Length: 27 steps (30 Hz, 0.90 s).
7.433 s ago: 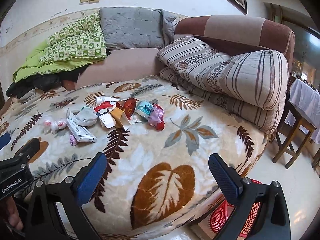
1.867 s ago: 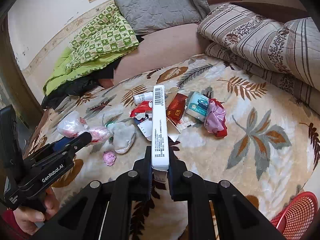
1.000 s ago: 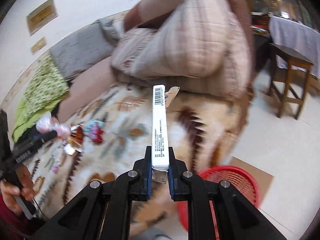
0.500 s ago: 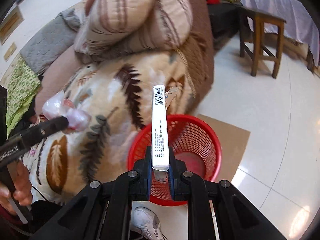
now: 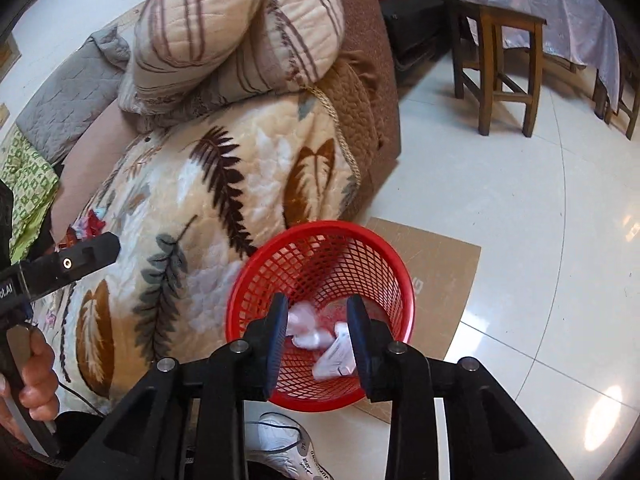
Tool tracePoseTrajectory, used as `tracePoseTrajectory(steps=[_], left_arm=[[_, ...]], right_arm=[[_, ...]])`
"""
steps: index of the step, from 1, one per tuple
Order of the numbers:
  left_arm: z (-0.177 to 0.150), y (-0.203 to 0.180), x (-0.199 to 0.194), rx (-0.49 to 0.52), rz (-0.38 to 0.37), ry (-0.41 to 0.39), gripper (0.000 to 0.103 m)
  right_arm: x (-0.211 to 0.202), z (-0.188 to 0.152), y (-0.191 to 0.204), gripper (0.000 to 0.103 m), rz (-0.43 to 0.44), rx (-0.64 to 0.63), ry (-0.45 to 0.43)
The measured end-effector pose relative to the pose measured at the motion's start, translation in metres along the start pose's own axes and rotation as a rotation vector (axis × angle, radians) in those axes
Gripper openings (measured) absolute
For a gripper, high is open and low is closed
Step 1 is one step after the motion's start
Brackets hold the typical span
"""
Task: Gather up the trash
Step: 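Open the right tool to drop the box while the left tool drops the bag, then grasp the pink snack bag with the right tool while the left tool grasps the purple paper ball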
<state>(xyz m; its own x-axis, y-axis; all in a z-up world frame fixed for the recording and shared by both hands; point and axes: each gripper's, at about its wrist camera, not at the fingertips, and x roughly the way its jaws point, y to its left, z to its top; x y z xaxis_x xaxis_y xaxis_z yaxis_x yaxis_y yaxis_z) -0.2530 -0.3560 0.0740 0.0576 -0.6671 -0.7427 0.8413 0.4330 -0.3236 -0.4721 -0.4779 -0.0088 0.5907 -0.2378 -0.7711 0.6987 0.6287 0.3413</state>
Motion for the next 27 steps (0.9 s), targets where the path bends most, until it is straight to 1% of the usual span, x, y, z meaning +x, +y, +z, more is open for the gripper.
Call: tracePoseTrajectory(steps=[1,2,4,6,9,12,15,18,20,22,24,26,27], left_arm=[[0.001,0.005,-0.006,-0.005,0.01,-0.017,0.065],[0.002,0.016,-0.021,-0.023,0.033,-0.046,0.065],[0.004,0.033,-0.039,-0.048,0.057,-0.082,0.065],[0.005,0.054,-0.063,-0.085,0.098,-0.122,0.066],[0.002,0.087,-0.099,-0.114,0.149,-0.17,0.066],[-0.007,0.12,-0.128,-0.135,0.239,-0.194,0.067],[-0.026,0.16,-0.158,-0.195,0.309,-0.221,0.067],[-0.04,0.195,-0.176,-0.269,0.345,-0.233,0.068],[-0.051,0.226,-0.188,-0.334,0.374,-0.244,0.068],[-0.06,0.256,-0.196,-0.403,0.405,-0.246,0.068],[-0.069,0.277,-0.201,-0.452,0.41,-0.253,0.068],[-0.079,0.302,-0.201,-0.511,0.439,-0.25,0.068],[-0.083,0.311,-0.201,-0.53,0.435,-0.247,0.068]], right_arm=[[-0.001,0.0,0.003,0.035,0.006,-0.006,-0.003],[-0.003,0.001,0.011,0.038,0.018,-0.02,-0.007],[-0.003,0.002,0.024,0.038,0.038,-0.04,-0.011],[-0.002,0.003,0.047,0.038,0.07,-0.086,-0.01],[-0.001,0.007,0.094,0.038,0.125,-0.177,-0.014],[0.0,0.01,0.138,0.04,0.173,-0.256,-0.018],[0.003,0.012,0.186,0.046,0.226,-0.34,-0.019],[0.009,0.01,0.224,0.048,0.257,-0.405,-0.012],[0.017,0.01,0.25,0.051,0.275,-0.438,0.003],[0.025,0.012,0.266,0.051,0.298,-0.445,0.019],[0.033,0.015,0.283,0.052,0.319,-0.449,0.044],[0.042,0.02,0.301,0.052,0.33,-0.444,0.063],[0.044,0.021,0.307,0.052,0.332,-0.443,0.069]])
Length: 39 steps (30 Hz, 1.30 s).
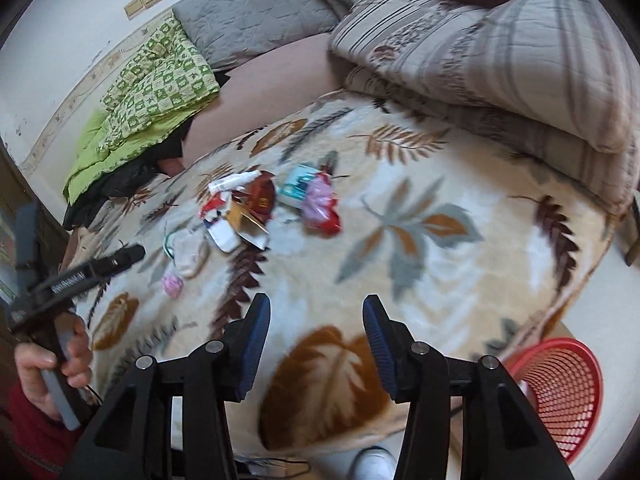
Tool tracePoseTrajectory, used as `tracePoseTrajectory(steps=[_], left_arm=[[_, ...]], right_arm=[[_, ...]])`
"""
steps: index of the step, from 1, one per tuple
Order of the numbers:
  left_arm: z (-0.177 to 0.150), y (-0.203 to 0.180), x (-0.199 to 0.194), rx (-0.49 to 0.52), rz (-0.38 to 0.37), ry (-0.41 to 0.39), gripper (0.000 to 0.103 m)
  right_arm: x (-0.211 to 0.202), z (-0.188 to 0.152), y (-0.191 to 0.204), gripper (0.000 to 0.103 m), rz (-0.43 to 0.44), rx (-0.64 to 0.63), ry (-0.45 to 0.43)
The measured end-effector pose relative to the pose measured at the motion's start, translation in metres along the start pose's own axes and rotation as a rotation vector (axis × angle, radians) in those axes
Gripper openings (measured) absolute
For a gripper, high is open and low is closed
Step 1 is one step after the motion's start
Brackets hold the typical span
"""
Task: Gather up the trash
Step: 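Grasp the pink snack bag with the right tool while the left tool grasps the purple paper ball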
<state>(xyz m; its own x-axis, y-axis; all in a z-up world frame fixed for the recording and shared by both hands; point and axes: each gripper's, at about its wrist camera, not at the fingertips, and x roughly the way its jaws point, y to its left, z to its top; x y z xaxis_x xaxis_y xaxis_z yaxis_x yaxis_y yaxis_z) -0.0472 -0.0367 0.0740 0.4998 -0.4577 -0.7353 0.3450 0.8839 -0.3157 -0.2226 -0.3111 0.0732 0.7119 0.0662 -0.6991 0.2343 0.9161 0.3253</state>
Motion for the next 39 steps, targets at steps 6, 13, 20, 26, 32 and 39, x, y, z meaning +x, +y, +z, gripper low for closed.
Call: tracePoseTrajectory(steps=[6,13,20,26,32,39], left_arm=[[-0.005,0.026,0.038,-0.111,-0.037,0.109,0.067],[-0.015,0.012,0.06,-0.03,0.085,0.151,0.064],[-0.023,-0.008,0.066,0.139,0.25,0.134,0.035],[-0.02,-0.006,0.053,0.12,0.205,0.092,0.024],[-0.01,-0.019,0.027,0.137,0.169,-0.068,0.024],[-0.007,-0.033,0.01,0.167,0.157,-0.171,0.024]], right_arm=[[0.018,0.022,0.025,0.057,0.035,0.005,-0.003],[0.055,0.051,0.019,0.058,0.036,0.085,0.023],[0.105,0.086,0.011,0.058,-0.083,0.116,0.051],[0.152,0.085,0.01,0.058,-0.161,0.107,0.088],[0.155,0.073,0.012,0.036,-0.166,0.046,0.07],[0.094,0.061,0.046,0.035,-0.121,-0.017,-0.081]])
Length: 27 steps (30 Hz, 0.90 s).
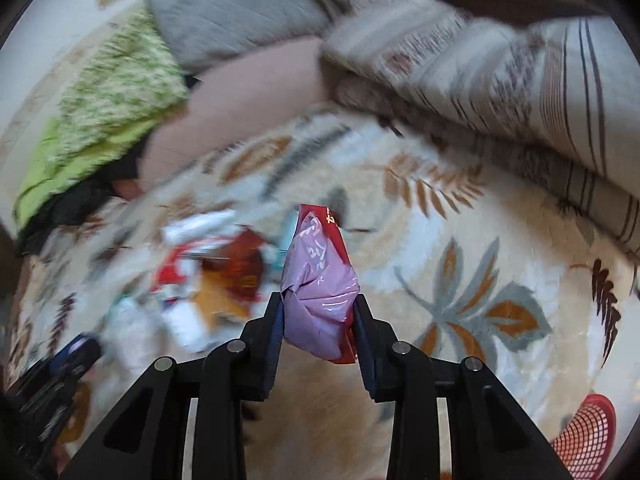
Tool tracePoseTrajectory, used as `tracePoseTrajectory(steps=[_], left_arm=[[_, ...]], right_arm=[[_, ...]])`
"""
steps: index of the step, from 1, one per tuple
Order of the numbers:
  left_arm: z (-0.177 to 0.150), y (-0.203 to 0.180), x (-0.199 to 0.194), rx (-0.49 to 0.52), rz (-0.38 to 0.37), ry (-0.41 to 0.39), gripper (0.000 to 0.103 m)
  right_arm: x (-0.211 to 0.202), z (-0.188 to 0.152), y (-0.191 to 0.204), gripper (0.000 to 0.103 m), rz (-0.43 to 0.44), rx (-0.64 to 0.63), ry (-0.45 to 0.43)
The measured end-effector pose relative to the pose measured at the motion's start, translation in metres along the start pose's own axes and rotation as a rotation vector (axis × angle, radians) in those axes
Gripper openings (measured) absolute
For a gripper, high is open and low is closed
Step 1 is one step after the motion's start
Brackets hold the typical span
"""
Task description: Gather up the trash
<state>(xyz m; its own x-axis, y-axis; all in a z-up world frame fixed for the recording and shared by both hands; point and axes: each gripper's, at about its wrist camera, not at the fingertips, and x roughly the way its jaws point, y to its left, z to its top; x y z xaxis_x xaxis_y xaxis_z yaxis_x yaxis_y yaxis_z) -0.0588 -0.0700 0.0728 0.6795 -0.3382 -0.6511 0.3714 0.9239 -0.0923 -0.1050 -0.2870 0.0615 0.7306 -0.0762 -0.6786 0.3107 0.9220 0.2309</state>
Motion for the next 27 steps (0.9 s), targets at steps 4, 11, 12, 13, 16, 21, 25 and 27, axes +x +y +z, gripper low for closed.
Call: tracePoseTrajectory(steps=[4,11,12,13,16,21,25,27], left_arm=[[-0.001,-0.001,-0.002,0.013,0.055,-0.021,0.024],[-0.002,0.003,-0.001,0.022,0.108,-0.035,0.024],[-0.002,0.003,-0.001,0.023,0.11,-0.036,0.024],[-0.002,0.002,-0.002,0.024,0.108,-0.036,0.024],[-0.003,0.001,-0.003,0.026,0.097,-0.038,0.024],[-0.002,0.001,-0.003,0.026,0.087,-0.039,0.024],[-0.002,0.001,-0.003,0.024,0.082,-0.036,0.024],[-0.002,0.0,-0.002,0.022,0.082,-0.033,0.024]], right_arm=[[-0.037,-0.013,0.03,0.036,0.042,-0.058,-0.079],[-0.042,-0.035,0.05,0.036,0.001,-0.16,-0.097],[-0.04,-0.035,0.049,0.036,-0.002,-0.163,-0.097],[-0.037,-0.035,0.047,0.036,-0.005,-0.162,-0.095],[-0.032,-0.033,0.041,0.036,-0.023,-0.16,-0.086],[-0.029,-0.033,0.043,0.036,-0.052,-0.178,-0.085],[-0.028,-0.033,0.043,0.036,-0.052,-0.189,-0.088],[-0.027,-0.033,0.042,0.036,-0.054,-0.188,-0.087]])
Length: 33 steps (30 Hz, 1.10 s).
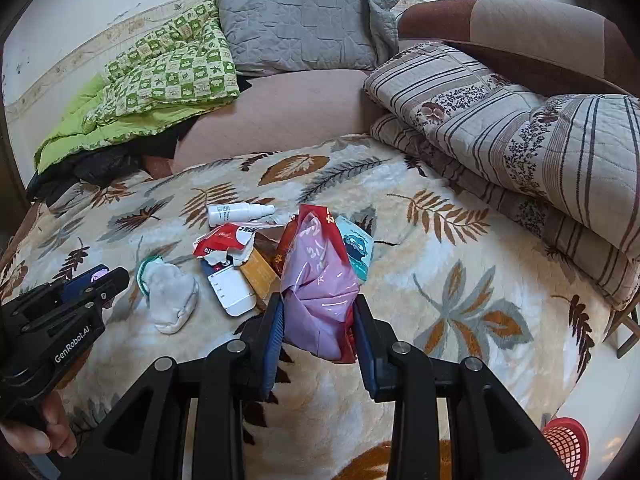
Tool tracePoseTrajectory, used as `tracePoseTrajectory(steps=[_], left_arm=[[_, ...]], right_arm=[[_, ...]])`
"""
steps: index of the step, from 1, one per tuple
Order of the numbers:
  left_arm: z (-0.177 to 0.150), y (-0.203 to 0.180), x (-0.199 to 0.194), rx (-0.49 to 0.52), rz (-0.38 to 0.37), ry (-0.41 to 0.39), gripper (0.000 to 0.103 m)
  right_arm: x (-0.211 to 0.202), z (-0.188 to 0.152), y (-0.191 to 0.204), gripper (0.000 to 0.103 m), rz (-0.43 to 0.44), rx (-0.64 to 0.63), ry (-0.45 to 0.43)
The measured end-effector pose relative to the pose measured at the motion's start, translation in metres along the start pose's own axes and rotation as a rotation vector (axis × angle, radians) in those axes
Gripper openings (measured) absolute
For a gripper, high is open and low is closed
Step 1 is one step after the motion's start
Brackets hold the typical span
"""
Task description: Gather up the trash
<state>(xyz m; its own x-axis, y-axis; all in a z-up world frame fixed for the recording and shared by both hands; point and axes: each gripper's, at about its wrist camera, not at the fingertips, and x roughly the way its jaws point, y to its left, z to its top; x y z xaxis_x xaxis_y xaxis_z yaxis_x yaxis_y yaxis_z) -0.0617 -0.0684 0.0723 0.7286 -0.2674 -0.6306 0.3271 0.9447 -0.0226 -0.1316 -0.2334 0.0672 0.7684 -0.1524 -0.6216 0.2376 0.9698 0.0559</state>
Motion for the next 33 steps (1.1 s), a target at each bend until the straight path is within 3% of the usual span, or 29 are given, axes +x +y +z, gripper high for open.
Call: tracePoseTrajectory(steps=[15,33], left_arm=[[-0.001,-0.002,0.001,0.013,-0.004,0.002,0.024],[-0.001,-0.003,0.0,0.015,-0.008,0.0,0.024]], right_arm=[[0.001,-0.002,0.011,0.036,-0.081,-0.09,-0.011],[0.0,-0.002,0.015,0.036,-0.105,-0.119,-0.022]])
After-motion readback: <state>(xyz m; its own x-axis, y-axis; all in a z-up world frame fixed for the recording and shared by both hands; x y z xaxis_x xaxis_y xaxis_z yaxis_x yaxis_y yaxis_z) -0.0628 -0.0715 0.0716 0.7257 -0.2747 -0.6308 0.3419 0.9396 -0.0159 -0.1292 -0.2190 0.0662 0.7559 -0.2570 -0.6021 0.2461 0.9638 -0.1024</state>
